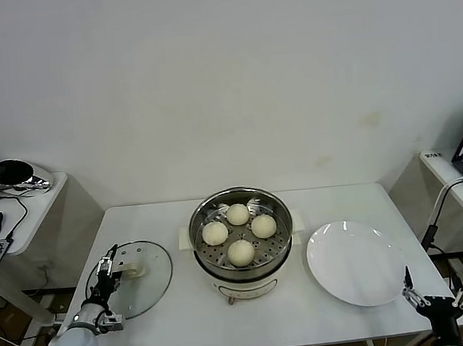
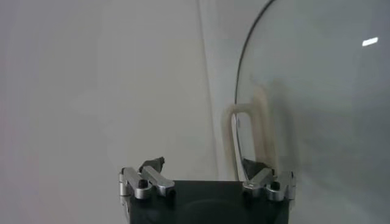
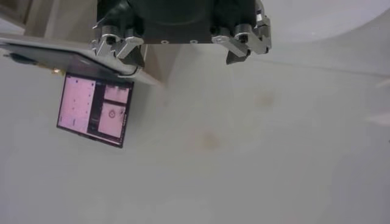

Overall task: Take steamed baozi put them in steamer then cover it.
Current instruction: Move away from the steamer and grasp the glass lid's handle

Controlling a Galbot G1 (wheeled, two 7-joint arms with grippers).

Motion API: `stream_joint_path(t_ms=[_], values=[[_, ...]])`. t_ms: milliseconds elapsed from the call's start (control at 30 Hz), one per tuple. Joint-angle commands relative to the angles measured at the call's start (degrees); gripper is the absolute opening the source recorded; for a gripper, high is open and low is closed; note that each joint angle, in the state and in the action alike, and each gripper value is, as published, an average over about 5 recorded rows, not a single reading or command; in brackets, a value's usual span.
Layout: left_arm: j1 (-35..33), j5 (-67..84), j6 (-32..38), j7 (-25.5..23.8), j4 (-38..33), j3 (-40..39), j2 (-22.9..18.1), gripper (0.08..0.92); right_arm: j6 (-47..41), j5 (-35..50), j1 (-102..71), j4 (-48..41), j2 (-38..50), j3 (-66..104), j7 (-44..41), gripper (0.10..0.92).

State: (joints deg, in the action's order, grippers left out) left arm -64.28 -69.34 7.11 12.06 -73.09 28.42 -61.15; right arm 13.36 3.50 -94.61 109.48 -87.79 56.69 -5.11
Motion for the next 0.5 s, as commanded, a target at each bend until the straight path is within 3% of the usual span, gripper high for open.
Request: stream_joint_path(t_ms=[33,500], values=[[1.8,-0.3,0.2,-0.5,2.4,-0.7,0.0,0.786,0.1,-0.1,-0.1,-0.5,-0.1,0.1,0.0,0.823],[2.8,0.7,1.6,1.5,5.7,-1.1,-1.1,0.394,0.3,-0.2,-0.1,-0.7,-0.1,-0.2,-0.1,0.823]])
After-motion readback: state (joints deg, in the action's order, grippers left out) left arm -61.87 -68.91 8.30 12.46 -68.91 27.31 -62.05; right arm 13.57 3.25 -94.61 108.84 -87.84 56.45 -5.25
